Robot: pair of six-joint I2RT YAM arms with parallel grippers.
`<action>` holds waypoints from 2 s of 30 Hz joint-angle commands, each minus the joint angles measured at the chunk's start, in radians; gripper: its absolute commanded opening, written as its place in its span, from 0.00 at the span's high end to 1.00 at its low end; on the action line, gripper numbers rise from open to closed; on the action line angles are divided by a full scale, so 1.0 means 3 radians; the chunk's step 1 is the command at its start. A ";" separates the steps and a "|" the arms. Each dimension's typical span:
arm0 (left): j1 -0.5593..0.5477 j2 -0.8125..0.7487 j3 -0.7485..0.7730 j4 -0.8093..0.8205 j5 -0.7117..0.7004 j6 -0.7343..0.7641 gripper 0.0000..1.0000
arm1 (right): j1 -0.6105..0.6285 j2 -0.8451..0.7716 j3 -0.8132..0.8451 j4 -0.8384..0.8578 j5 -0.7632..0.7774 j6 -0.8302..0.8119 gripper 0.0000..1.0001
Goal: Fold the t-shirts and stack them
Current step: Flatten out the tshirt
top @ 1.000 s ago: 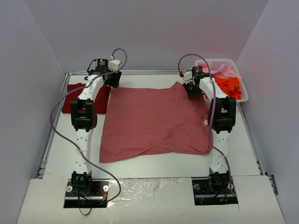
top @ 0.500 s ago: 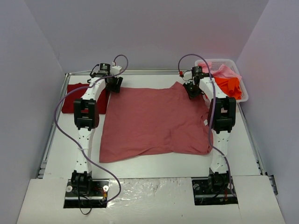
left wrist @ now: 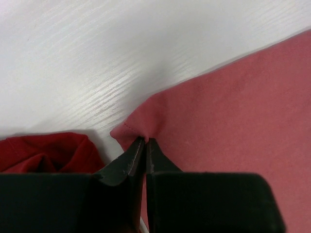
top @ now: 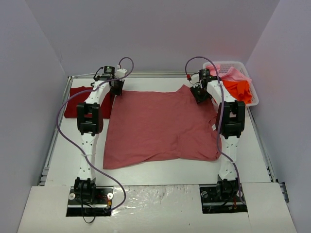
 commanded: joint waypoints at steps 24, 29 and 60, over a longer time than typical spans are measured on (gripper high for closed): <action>0.0041 -0.1205 -0.1191 -0.0073 -0.0121 0.0147 0.97 | -0.0042 0.0660 0.0876 -0.0052 0.0776 -0.0019 0.59; 0.0041 -0.1241 -0.1253 -0.0103 -0.0111 0.0158 0.98 | -0.0058 0.0716 0.0902 -0.0027 0.0786 -0.0044 0.57; 0.0092 -0.1604 -0.1519 -0.0185 -0.0018 0.0183 0.98 | -0.0068 0.0655 0.0707 -0.0308 -0.0145 -0.0213 0.64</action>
